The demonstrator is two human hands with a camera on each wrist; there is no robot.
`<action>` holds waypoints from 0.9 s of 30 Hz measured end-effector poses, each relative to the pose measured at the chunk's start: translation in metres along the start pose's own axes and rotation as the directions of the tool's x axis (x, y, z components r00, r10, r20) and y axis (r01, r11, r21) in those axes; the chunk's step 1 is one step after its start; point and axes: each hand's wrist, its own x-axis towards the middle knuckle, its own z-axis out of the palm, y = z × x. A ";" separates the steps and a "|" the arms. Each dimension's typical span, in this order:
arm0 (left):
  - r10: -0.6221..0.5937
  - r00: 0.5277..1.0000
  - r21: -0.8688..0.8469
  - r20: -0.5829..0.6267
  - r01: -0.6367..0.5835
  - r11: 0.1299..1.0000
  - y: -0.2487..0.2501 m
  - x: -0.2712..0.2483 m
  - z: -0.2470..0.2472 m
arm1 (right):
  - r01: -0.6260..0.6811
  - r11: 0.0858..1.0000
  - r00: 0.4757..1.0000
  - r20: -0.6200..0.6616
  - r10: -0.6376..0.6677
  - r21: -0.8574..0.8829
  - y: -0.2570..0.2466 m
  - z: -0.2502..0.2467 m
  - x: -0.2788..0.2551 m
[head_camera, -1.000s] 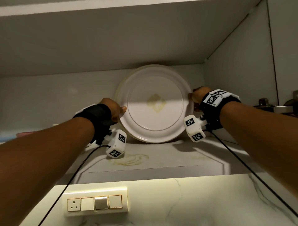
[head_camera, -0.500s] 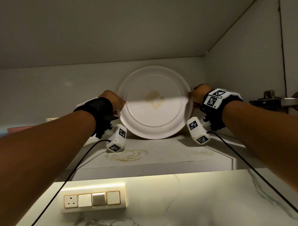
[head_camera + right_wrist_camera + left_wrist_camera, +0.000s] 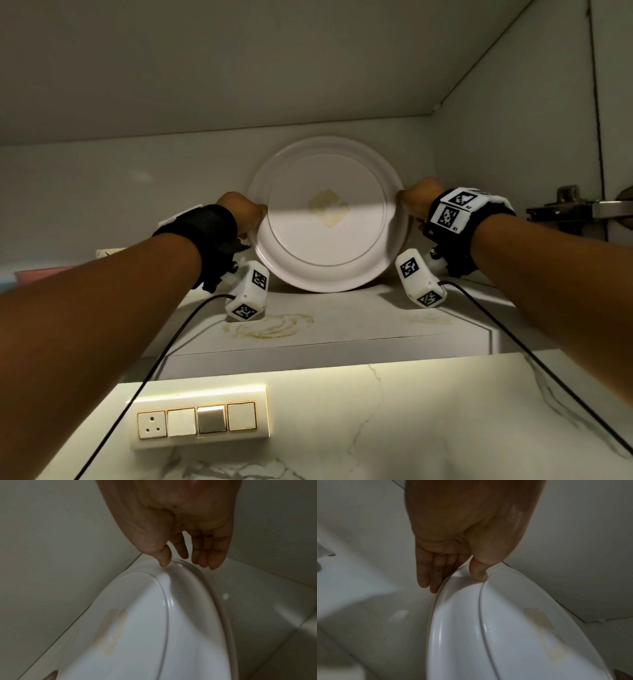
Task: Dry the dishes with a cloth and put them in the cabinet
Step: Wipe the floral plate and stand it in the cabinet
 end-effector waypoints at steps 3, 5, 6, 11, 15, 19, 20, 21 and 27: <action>0.006 1.000 -0.003 -0.011 -0.006 1.000 0.001 0.001 0.000 | -0.004 1.000 1.000 0.002 0.004 0.006 -0.002 0.000 -0.003; 0.023 0.999 0.014 -0.029 -0.023 1.000 0.000 0.001 -0.001 | -0.009 1.000 1.000 0.003 0.009 -0.008 -0.003 0.000 -0.005; 0.031 0.999 0.027 -0.038 -0.030 0.999 -0.001 0.001 -0.002 | -0.020 1.000 1.000 -0.013 0.019 -0.012 -0.005 0.000 -0.008; 0.031 0.999 0.045 -0.039 -0.029 0.999 -0.002 0.004 -0.002 | -0.065 0.981 0.992 -0.114 0.045 -0.181 -0.015 0.003 -0.018; 0.024 0.999 0.067 -0.041 -0.021 0.998 -0.001 0.002 -0.003 | -0.035 0.975 0.990 -0.142 0.004 -0.218 -0.018 0.004 -0.020; 0.016 0.999 0.083 -0.042 -0.012 0.996 0.001 -0.001 -0.006 | -0.021 0.969 0.990 -0.143 -0.016 -0.248 -0.022 0.001 -0.025; 0.018 0.999 0.100 -0.040 -0.014 0.995 0.002 -0.002 -0.007 | -0.024 0.965 0.990 -0.137 -0.012 -0.261 -0.023 0.001 -0.027; 0.024 0.999 0.111 -0.042 -0.020 0.994 0.001 -0.003 -0.009 | -0.025 0.963 0.991 -0.132 -0.011 -0.267 -0.024 0.001 -0.028; 0.057 0.998 0.213 -0.008 -0.054 0.975 0.007 -0.013 -0.017 | -0.074 0.926 0.992 -0.123 0.030 -0.369 -0.038 0.001 -0.038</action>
